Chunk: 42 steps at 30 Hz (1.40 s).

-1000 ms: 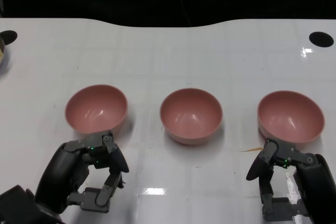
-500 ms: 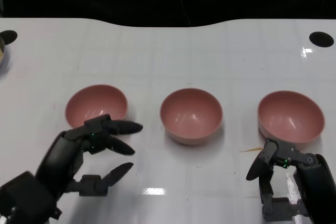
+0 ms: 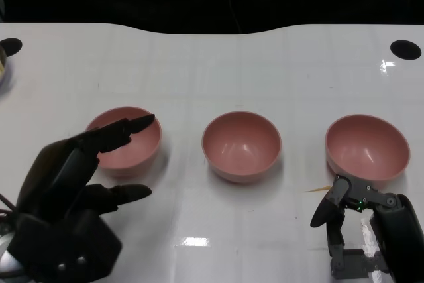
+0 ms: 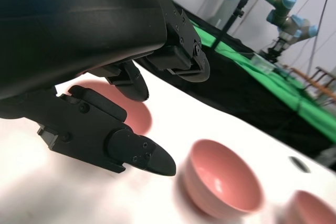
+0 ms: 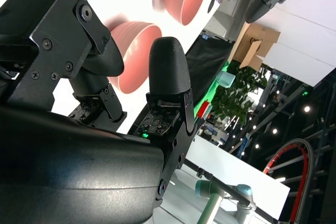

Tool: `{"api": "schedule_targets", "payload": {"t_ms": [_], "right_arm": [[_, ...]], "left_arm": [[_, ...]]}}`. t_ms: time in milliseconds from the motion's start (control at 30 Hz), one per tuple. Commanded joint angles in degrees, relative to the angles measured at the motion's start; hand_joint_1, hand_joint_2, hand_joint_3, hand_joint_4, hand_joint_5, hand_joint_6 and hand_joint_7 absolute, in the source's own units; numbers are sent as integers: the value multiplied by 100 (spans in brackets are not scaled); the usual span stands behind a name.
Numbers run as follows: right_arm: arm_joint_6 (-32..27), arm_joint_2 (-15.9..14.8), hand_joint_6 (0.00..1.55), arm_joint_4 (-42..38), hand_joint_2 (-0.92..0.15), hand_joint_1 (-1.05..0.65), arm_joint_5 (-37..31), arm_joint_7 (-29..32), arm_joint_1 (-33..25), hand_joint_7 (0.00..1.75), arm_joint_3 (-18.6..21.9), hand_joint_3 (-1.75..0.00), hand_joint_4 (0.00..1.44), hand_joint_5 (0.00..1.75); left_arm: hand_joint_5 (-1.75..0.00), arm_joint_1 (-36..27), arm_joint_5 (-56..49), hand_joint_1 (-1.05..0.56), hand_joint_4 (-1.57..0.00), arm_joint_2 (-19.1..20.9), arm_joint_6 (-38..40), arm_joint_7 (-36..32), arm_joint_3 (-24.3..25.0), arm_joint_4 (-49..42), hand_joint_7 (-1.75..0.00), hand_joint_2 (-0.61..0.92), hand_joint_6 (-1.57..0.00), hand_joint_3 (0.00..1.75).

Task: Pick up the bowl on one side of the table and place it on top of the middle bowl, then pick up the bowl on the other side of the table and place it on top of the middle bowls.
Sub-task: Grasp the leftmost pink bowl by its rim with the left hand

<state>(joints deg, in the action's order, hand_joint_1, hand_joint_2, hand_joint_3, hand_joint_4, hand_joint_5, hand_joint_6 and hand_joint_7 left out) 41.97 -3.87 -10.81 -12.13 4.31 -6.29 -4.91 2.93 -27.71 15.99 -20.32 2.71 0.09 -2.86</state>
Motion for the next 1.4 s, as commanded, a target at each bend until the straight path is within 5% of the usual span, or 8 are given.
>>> {"api": "schedule_targets", "payload": {"t_ms": [33,767,1167,1200,1233,1267,1333,1400], "right_arm": [[-21,-8,84,38,-18,15,4,38,27,142,53,-171,93,175],[-58,25,83,-40,-18,15,-76,88,100,141,13,-169,92,175],[-38,43,83,-82,-19,17,-93,102,120,141,10,-168,92,175],[-22,45,83,-94,-19,17,-79,98,123,141,7,-168,92,175],[-12,47,83,-102,-18,17,-73,97,125,141,6,-168,92,175],[-17,50,83,-104,-18,17,-63,94,126,141,7,-169,92,175],[-26,48,83,-103,-18,16,-60,91,124,141,11,-168,92,175],[-23,43,83,-103,-19,15,-84,100,126,141,14,-168,92,175]], "left_arm": [[-43,134,-705,-50,-41,187,359,-349,-176,110,0,90,-47,1],[-10,1850,-3487,-54,-62,400,2837,-225,-2330,-1817,-1,91,-50,1],[-13,2786,-3076,-34,-93,362,1633,-1968,-3022,-4243,-10,92,-91,7],[-93,2841,-3039,-31,-86,372,1373,-2402,-3048,-4441,-17,92,-109,4],[-133,2892,-3015,-30,-81,376,1193,-2718,-3076,-4604,-20,91,-115,2],[-153,2929,-2964,-30,-78,380,996,-3032,-3078,-4726,-21,90,-118,1],[-170,3002,-2900,-25,-83,390,752,-3407,-3089,-4856,-111,92,-86,10],[-174,3081,-2869,-20,-82,408,621,-3614,-3099,-4881,-138,90,-77,20]]}}
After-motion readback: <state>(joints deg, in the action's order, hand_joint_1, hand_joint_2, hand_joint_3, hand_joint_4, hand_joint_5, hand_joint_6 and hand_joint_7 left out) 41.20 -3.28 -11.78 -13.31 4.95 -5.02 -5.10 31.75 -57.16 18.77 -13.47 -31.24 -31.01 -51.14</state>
